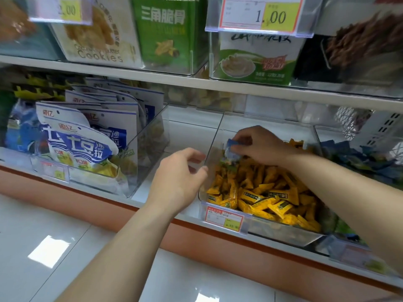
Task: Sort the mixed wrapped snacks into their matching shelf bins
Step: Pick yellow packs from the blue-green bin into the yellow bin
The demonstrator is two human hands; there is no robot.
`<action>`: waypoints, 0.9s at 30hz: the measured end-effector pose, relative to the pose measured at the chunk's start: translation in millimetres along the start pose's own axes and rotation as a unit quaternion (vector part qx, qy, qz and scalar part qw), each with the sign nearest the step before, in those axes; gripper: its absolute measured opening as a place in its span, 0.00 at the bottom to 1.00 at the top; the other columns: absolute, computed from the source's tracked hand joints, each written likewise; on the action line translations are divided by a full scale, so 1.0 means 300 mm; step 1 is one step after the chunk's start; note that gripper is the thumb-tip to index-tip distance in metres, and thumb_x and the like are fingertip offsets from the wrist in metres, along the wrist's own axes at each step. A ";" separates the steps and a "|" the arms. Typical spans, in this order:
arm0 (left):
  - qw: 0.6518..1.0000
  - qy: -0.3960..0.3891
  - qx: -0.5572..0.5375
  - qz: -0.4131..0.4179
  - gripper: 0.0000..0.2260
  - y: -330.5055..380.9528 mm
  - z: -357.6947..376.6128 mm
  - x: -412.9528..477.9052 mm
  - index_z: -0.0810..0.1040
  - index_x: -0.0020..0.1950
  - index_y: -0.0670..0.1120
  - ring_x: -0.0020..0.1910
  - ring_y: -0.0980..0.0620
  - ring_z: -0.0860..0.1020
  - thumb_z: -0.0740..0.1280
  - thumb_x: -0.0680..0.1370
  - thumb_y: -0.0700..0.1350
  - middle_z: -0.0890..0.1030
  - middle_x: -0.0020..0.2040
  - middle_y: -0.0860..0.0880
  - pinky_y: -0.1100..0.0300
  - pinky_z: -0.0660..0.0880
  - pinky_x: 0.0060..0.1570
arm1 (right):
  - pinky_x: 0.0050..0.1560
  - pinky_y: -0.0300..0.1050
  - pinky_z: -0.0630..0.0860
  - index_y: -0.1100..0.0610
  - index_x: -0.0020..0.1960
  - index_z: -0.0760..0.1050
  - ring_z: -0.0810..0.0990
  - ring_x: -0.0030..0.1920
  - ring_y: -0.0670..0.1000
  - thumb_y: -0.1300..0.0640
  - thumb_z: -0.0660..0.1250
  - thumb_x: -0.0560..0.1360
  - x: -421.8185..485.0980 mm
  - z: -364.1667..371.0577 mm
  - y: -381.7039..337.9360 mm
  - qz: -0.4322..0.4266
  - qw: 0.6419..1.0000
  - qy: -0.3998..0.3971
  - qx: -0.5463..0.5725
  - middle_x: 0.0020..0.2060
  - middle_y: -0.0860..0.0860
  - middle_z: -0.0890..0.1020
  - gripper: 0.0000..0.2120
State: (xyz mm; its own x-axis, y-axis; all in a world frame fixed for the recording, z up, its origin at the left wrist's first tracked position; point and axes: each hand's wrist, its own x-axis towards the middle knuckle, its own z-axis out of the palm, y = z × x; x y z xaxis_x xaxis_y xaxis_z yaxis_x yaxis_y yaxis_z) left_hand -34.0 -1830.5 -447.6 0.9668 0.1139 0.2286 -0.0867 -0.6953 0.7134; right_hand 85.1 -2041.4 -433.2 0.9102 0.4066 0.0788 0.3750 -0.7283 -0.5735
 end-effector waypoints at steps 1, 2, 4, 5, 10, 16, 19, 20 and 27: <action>1.000 0.011 -0.002 0.015 0.11 0.018 0.005 0.000 0.80 0.59 0.54 0.48 0.63 0.78 0.70 0.77 0.49 0.81 0.51 0.61 0.68 0.73 0.48 | 0.44 0.41 0.70 0.46 0.49 0.76 0.78 0.48 0.47 0.51 0.68 0.78 -0.042 -0.031 0.011 -0.002 1.000 0.029 0.002 0.45 0.41 0.78 0.02; 0.999 0.022 -0.007 0.033 0.10 0.041 0.011 -0.001 0.81 0.58 0.54 0.49 0.62 0.78 0.70 0.77 0.48 0.81 0.52 0.60 0.65 0.74 0.50 | 0.43 0.39 0.69 0.46 0.50 0.75 0.77 0.47 0.45 0.50 0.66 0.79 -0.092 -0.060 0.026 -0.001 0.998 0.063 0.006 0.45 0.39 0.77 0.01; 0.997 0.035 -0.019 0.068 0.10 0.093 0.030 -0.004 0.81 0.57 0.53 0.49 0.61 0.78 0.70 0.76 0.47 0.81 0.51 0.59 0.61 0.76 0.51 | 0.42 0.38 0.72 0.44 0.49 0.73 0.78 0.45 0.43 0.51 0.65 0.79 -0.216 -0.122 0.069 0.005 0.990 0.138 0.035 0.44 0.38 0.78 0.02; 0.996 0.032 -0.022 0.082 0.10 0.119 0.045 -0.006 0.81 0.57 0.53 0.48 0.60 0.79 0.70 0.76 0.47 0.81 0.51 0.59 0.59 0.77 0.51 | 0.41 0.42 0.76 0.44 0.48 0.73 0.80 0.44 0.44 0.52 0.66 0.79 -0.287 -0.151 0.093 0.007 0.983 0.174 0.059 0.44 0.39 0.80 0.03; 0.990 -0.056 0.018 0.128 0.13 0.230 0.177 -0.015 0.80 0.60 0.54 0.54 0.53 0.79 0.69 0.76 0.52 0.83 0.55 0.55 0.53 0.77 0.54 | 0.44 0.40 0.74 0.42 0.49 0.74 0.80 0.44 0.43 0.53 0.70 0.75 -0.563 -0.286 0.218 0.047 0.944 0.318 -0.073 0.40 0.39 0.81 0.08; 0.960 -0.165 0.106 0.199 0.23 0.353 0.366 -0.028 0.69 0.73 0.58 0.67 0.49 0.72 0.63 0.79 0.60 0.76 0.69 0.52 0.53 0.73 0.63 | 0.53 0.49 0.77 0.46 0.58 0.79 0.80 0.56 0.56 0.42 0.63 0.78 -0.634 -0.312 0.309 0.185 0.945 0.169 -0.210 0.57 0.49 0.83 0.13; 0.946 -0.199 0.117 0.229 0.24 0.387 0.446 -0.024 0.68 0.74 0.58 0.70 0.51 0.71 0.63 0.78 0.60 0.73 0.72 0.54 0.54 0.72 0.65 | 0.58 0.50 0.75 0.49 0.62 0.77 0.78 0.60 0.57 0.42 0.61 0.78 -0.638 -0.297 0.290 0.138 0.939 0.220 -0.225 0.60 0.50 0.81 0.18; 0.942 -0.217 0.118 0.227 0.24 0.391 0.466 -0.020 0.68 0.74 0.57 0.70 0.50 0.71 0.64 0.78 0.60 0.73 0.72 0.53 0.53 0.72 0.65 | 0.60 0.50 0.73 0.49 0.64 0.76 0.76 0.62 0.56 0.42 0.60 0.77 -0.632 -0.286 0.278 0.114 0.943 0.226 -0.215 0.62 0.49 0.80 0.20; 0.895 -0.252 0.264 0.257 0.23 0.332 0.472 0.085 0.74 0.68 0.58 0.67 0.47 0.71 0.67 0.74 0.61 0.73 0.71 0.54 0.51 0.70 0.63 | 0.76 0.55 0.55 0.42 0.76 0.61 0.59 0.77 0.53 0.32 0.48 0.76 -0.568 -0.180 0.280 0.049 0.973 0.043 -0.222 0.79 0.46 0.57 0.31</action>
State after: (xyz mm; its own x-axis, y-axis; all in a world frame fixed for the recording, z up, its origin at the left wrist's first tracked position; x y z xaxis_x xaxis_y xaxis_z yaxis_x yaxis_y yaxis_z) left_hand 16.0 -1997.4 -464.5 0.8285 -0.5598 0.0135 -0.5546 -0.8171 0.1574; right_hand -28.9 -2201.8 -450.7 0.9499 0.2886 0.1200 0.3063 -0.9359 -0.1741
